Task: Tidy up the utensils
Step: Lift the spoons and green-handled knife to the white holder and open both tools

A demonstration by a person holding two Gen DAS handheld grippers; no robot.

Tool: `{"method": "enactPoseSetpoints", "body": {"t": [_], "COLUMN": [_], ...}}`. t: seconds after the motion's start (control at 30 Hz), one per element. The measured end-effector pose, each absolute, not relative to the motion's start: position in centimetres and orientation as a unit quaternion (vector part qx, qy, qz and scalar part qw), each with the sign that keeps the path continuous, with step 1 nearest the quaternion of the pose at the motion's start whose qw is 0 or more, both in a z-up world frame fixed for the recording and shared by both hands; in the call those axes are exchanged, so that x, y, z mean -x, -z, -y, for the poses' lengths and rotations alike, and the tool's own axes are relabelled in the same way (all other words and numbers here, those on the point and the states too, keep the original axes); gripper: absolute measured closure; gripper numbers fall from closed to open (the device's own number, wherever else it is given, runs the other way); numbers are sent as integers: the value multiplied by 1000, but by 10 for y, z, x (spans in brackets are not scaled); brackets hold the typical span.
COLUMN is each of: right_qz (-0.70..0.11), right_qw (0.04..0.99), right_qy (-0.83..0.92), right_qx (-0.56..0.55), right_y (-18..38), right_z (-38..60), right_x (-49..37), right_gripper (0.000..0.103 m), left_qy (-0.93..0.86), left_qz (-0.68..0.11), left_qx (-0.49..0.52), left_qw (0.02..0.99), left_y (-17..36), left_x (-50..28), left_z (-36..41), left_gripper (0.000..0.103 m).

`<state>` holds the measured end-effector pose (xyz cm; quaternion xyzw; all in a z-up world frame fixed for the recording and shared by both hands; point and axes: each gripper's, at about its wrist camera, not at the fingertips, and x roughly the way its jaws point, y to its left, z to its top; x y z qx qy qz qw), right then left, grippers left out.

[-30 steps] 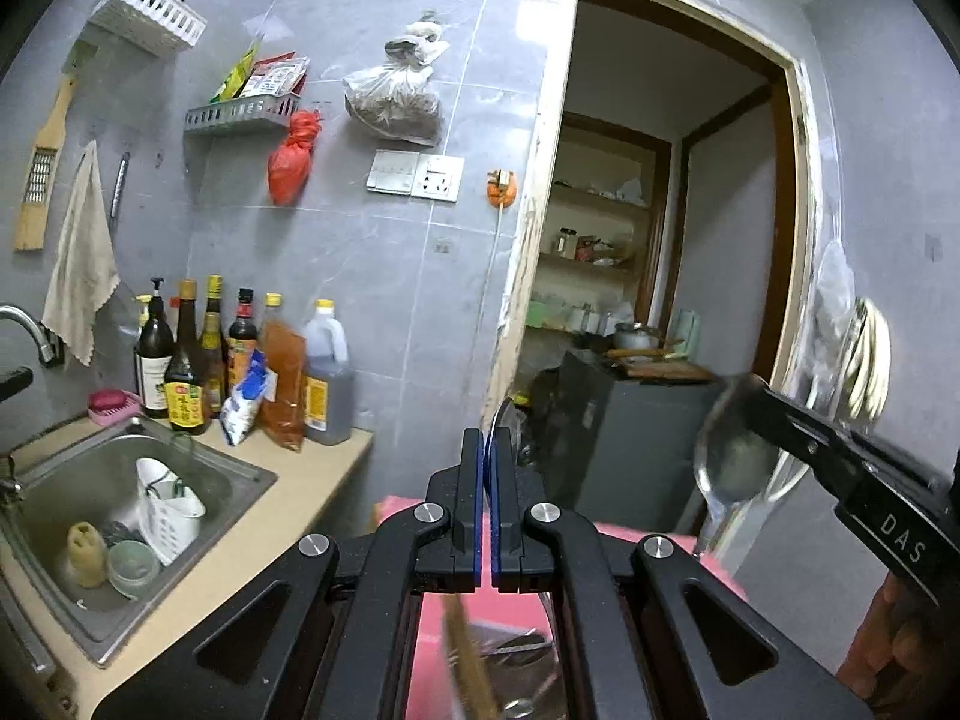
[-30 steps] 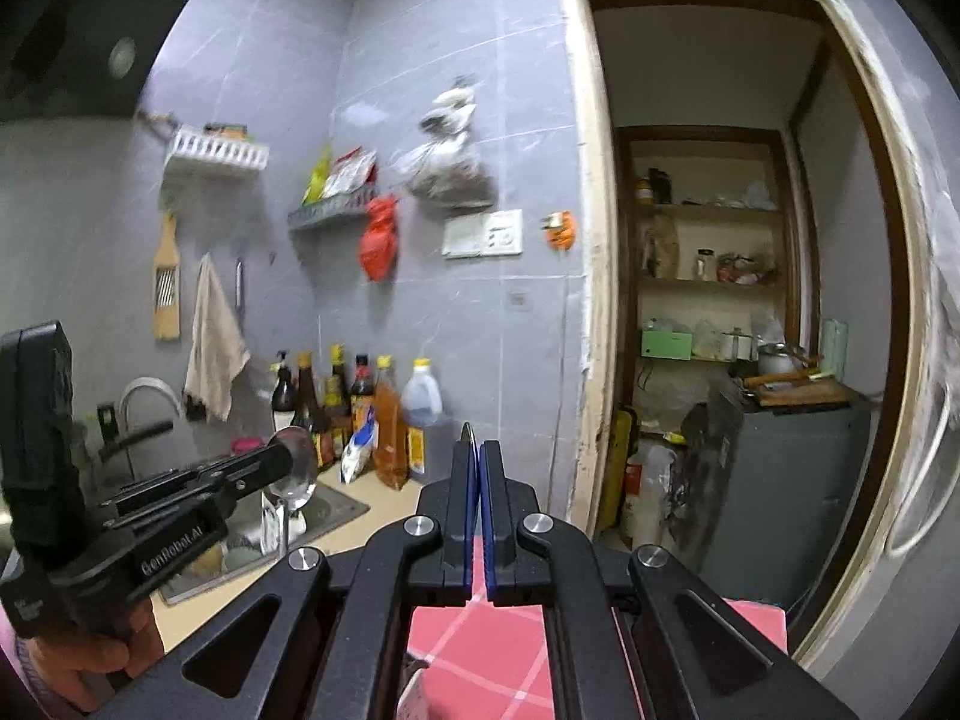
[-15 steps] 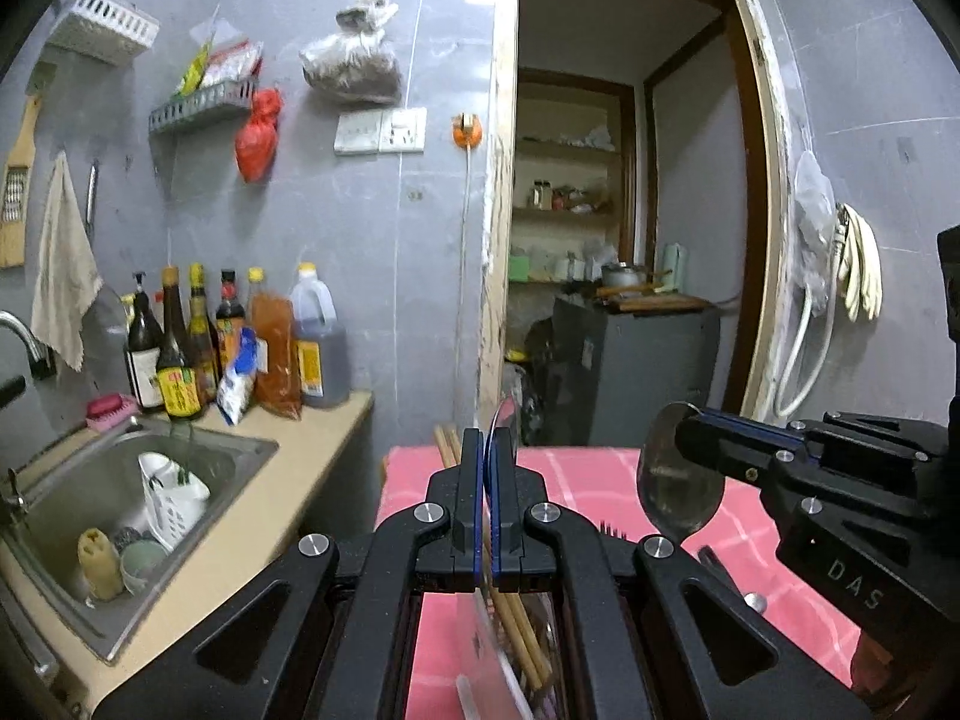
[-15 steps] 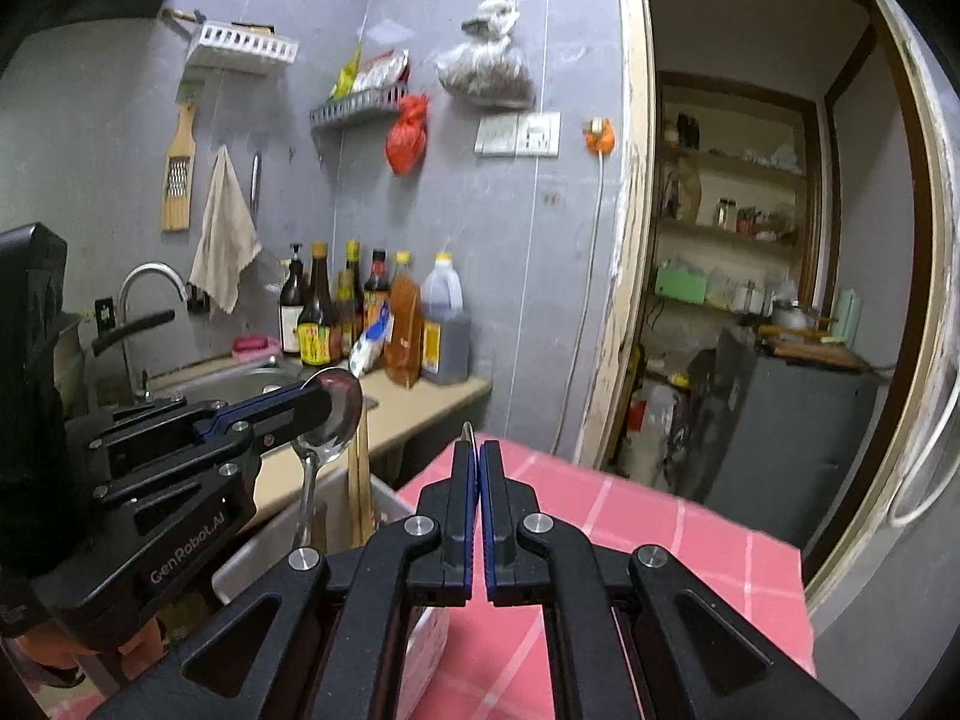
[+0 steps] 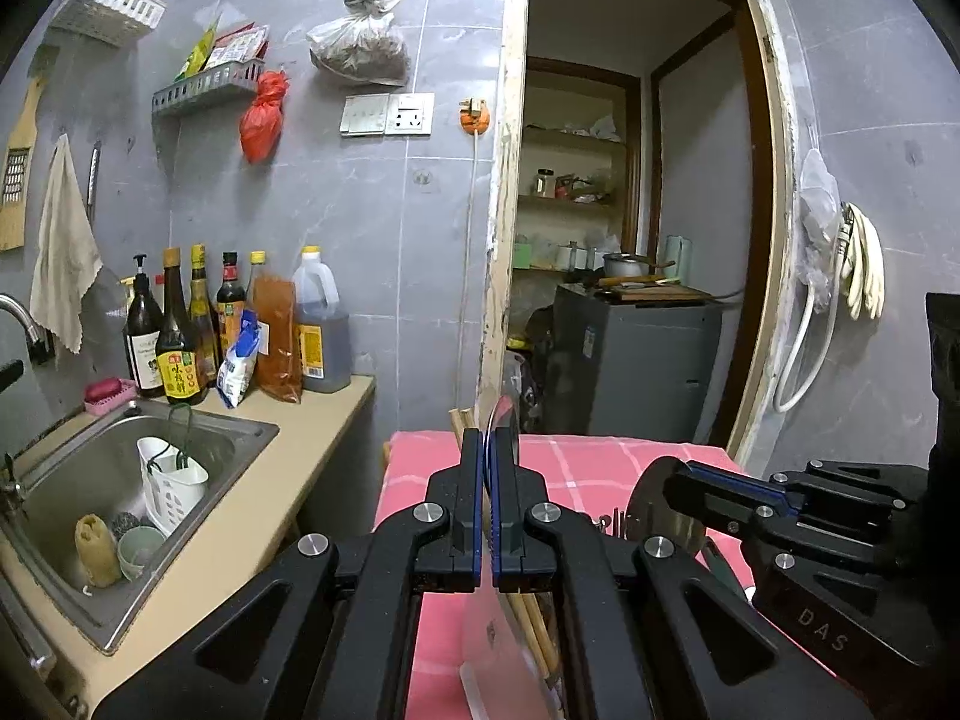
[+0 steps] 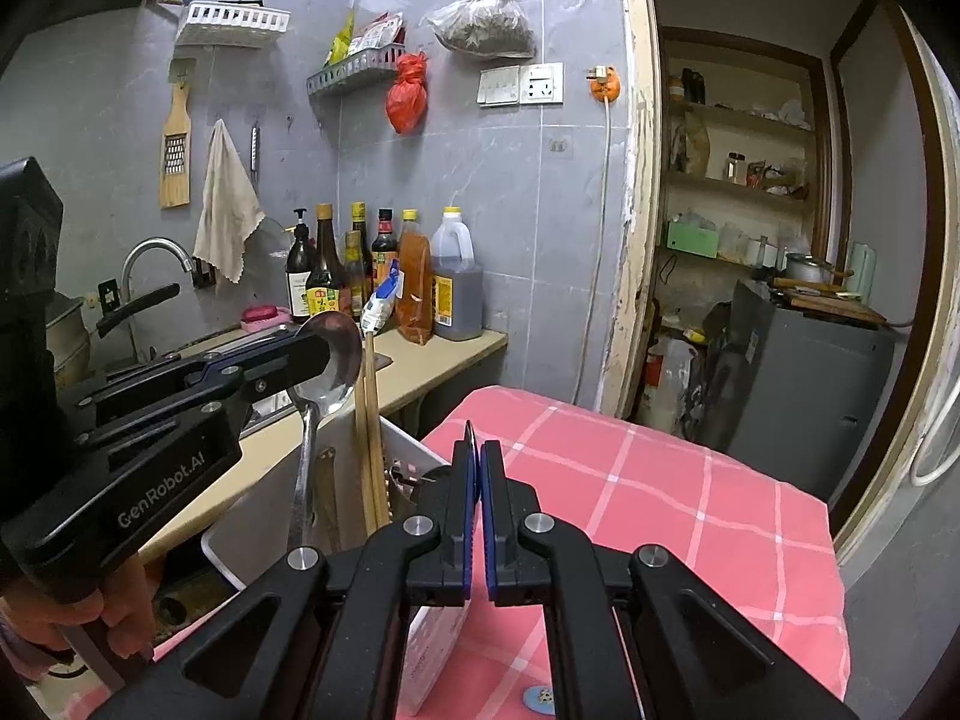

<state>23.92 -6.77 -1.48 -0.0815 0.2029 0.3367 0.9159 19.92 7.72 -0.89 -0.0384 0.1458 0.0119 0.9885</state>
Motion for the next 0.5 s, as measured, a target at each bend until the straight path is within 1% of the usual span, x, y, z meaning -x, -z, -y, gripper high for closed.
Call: {"method": "enactPoseSetpoints", "body": {"t": [0.33,0.5], "right_qz": [-203,-206], "right_qw": [915,913], "right_qy": [-337,-343], "right_qx": [81,84], "right_y": [15,15], "right_z": [67,67], "right_x": [-239,-239], "right_gripper": [99,98], "left_qy": [-35,-30], "left_qz": [-120,-137], "left_qx": [31,23], "left_qw": [992,990], "left_y": [8,14], "left_x": [-200,-199], "left_z": [-78,-76], "left_gripper": [103,103]}}
